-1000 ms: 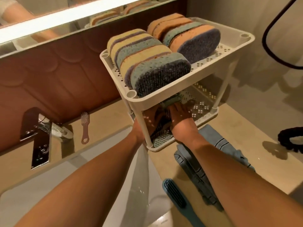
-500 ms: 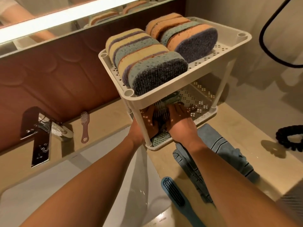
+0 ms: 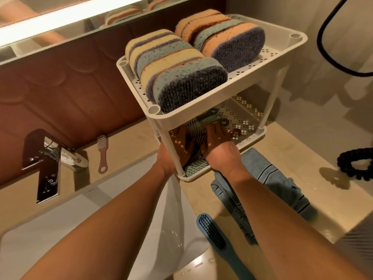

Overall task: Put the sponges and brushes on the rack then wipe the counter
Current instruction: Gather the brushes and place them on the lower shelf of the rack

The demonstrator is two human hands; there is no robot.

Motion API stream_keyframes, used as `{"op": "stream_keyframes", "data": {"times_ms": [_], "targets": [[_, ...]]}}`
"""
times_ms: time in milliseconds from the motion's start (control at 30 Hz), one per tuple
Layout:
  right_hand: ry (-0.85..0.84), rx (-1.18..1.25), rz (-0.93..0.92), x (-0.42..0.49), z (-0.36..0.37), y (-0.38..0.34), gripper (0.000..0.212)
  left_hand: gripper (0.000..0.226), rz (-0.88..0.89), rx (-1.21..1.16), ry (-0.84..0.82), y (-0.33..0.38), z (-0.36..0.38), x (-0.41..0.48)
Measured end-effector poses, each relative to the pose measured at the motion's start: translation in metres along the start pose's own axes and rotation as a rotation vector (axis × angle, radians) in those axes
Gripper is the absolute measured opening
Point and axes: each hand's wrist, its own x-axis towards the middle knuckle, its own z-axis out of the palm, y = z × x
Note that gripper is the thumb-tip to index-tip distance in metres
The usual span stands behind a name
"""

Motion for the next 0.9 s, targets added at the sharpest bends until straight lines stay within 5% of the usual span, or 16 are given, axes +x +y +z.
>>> {"op": "stream_keyframes", "data": {"times_ms": [900], "targets": [[-0.075,-0.069,-0.012,0.0037,0.004,0.0047,0.054,0.036,0.01,0.099,-0.087,0.0036,-0.0031,0.0005]]}}
